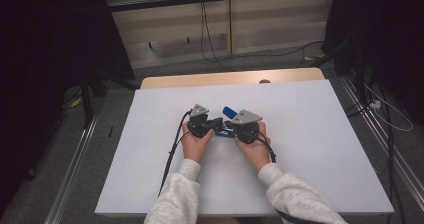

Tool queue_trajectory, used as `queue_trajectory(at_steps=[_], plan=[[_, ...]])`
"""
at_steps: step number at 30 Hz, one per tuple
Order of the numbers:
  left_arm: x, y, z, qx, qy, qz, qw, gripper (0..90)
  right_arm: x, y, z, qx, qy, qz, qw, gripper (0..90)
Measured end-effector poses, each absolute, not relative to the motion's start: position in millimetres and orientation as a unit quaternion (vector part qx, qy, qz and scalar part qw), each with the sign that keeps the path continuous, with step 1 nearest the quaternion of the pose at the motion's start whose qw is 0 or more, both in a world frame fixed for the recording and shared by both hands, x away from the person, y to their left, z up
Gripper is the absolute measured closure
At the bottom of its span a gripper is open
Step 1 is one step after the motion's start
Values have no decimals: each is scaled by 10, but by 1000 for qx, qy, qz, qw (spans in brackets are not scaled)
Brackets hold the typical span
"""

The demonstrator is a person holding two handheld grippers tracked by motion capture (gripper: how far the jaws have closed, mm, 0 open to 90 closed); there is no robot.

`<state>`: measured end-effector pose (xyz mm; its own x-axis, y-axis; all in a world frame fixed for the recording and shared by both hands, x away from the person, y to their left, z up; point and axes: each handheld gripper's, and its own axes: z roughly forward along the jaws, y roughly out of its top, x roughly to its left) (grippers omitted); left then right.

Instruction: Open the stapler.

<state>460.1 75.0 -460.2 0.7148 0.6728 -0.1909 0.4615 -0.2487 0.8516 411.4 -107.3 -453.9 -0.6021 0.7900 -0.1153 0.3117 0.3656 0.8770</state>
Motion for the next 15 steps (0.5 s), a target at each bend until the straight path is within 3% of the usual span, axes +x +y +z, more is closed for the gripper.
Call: queue_trajectory(at_steps=[15], plan=[[4590, 745, -4608, 787, 355, 111, 492, 900, 4014, -1108, -4462, 379, 765, 426, 300, 900]])
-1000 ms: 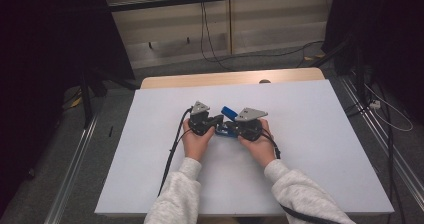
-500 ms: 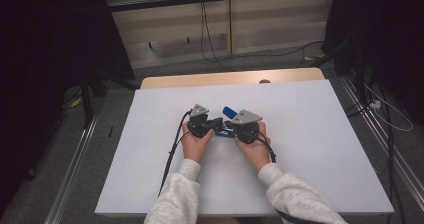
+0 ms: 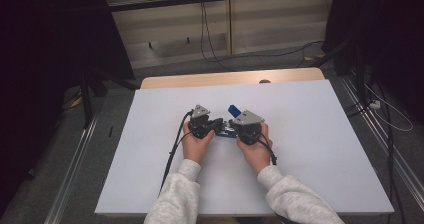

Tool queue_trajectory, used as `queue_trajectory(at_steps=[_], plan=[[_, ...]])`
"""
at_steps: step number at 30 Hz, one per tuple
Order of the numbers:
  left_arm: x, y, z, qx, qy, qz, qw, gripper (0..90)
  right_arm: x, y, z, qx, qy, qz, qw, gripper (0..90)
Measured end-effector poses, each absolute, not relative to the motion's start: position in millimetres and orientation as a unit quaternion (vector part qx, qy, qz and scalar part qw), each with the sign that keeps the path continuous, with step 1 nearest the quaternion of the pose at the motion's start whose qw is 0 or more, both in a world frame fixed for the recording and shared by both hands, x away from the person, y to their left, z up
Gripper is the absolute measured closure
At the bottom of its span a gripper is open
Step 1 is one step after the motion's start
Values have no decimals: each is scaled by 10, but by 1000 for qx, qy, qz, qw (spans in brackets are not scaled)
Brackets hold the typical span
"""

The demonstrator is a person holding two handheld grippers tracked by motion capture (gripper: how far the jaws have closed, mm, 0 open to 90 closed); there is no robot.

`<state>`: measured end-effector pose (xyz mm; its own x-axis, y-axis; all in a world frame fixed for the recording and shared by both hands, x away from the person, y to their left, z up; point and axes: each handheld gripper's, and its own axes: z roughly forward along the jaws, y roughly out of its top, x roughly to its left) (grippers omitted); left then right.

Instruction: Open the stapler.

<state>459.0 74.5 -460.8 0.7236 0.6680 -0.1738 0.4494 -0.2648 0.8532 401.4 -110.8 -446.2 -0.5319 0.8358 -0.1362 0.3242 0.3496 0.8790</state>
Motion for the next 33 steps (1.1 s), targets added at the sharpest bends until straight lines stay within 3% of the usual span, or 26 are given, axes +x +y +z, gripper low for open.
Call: queue_trajectory(at_steps=[26, 33], plan=[[4605, 752, -4606, 791, 351, 103, 491, 900, 3903, -1361, -4373, 411, 751, 411, 314, 900], [4602, 752, -4604, 792, 350, 102, 489, 900, 3932, -1791, -4356, 465, 720, 395, 332, 900]])
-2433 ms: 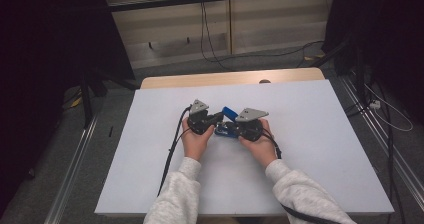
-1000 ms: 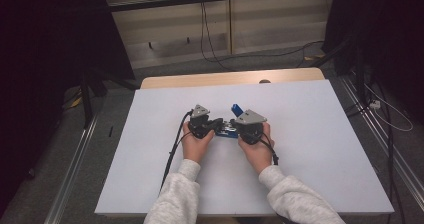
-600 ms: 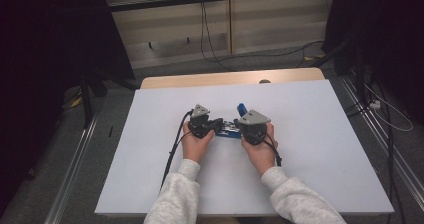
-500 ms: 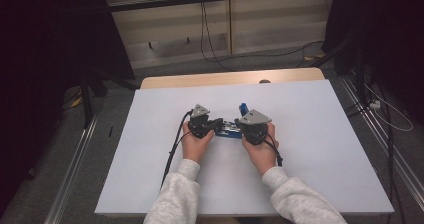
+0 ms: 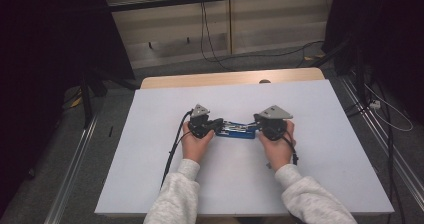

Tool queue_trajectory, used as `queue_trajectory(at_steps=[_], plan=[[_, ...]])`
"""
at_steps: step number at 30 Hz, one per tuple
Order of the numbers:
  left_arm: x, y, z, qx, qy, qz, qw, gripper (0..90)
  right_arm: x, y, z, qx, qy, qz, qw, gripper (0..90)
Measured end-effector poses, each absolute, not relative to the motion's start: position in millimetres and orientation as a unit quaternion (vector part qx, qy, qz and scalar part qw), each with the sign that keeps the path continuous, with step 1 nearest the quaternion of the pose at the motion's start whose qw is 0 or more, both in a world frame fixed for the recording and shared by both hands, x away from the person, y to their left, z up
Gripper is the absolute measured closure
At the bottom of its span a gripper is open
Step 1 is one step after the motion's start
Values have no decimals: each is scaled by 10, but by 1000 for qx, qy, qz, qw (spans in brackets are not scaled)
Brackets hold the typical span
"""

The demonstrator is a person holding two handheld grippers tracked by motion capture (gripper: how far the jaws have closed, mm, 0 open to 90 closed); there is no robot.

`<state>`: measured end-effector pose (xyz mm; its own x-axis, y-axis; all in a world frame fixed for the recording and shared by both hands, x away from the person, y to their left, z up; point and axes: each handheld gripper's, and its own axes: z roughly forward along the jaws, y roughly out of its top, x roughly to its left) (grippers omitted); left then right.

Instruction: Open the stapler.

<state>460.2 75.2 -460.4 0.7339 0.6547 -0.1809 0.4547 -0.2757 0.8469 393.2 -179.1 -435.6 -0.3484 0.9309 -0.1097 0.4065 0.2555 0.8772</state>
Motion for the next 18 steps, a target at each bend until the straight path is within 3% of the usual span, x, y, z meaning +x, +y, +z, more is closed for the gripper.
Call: queue_trajectory(at_steps=[3, 18], plan=[[4608, 755, -4606, 792, 349, 100, 491, 900, 3894, -2023, -4430, 472, 715, 404, 321, 900], [4605, 759, -4605, 792, 350, 100, 490, 900, 3870, -2101, -4517, 452, 732, 396, 320, 900]])
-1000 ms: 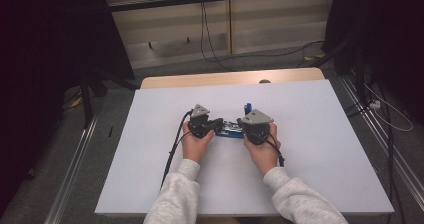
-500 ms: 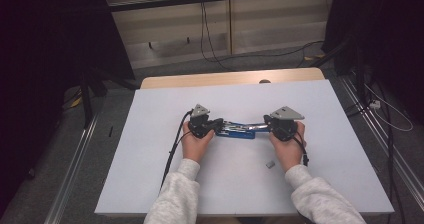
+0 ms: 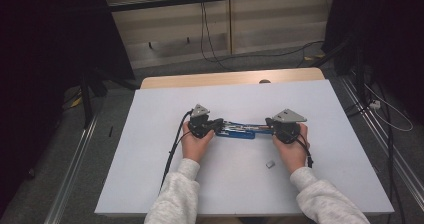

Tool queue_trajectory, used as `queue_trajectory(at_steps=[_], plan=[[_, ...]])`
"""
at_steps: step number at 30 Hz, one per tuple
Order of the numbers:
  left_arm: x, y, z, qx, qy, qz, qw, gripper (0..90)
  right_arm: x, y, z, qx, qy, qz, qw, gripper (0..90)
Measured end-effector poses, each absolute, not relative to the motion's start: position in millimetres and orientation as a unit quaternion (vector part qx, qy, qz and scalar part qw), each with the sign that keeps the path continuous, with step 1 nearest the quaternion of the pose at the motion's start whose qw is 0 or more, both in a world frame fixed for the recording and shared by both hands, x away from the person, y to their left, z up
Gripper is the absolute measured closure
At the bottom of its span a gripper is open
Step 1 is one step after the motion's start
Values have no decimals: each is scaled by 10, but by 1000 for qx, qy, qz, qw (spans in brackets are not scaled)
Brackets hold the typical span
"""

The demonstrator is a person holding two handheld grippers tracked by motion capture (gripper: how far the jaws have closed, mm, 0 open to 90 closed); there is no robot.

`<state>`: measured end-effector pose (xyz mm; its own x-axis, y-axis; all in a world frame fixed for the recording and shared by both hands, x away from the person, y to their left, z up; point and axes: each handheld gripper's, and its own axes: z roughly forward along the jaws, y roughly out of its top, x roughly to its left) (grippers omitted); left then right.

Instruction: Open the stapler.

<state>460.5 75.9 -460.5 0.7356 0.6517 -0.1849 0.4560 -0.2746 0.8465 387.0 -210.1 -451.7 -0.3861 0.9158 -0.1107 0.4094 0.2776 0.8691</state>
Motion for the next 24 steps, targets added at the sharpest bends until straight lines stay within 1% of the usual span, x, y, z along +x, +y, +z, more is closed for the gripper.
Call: queue_trajectory(at_steps=[8, 13, 17, 19, 22, 24], plan=[[4601, 762, -4603, 786, 351, 99, 500, 900, 3882, -2161, -4523, 446, 734, 407, 312, 900], [4578, 748, -4553, 788, 339, 112, 502, 900, 3872, -2195, -4527, 428, 745, 412, 304, 900], [4576, 771, -4540, 784, 342, 102, 508, 900, 3838, -2230, -4501, 420, 747, 421, 298, 900], [4572, 788, -4523, 782, 345, 97, 509, 881, 3816, -2240, -4475, 407, 752, 427, 294, 900], [4557, 811, -4479, 777, 348, 94, 516, 829, 3769, -2243, -4435, 394, 760, 428, 289, 886], [4542, 831, -4443, 774, 346, 96, 521, 770, 3733, -2251, -4420, 394, 760, 433, 284, 870]])
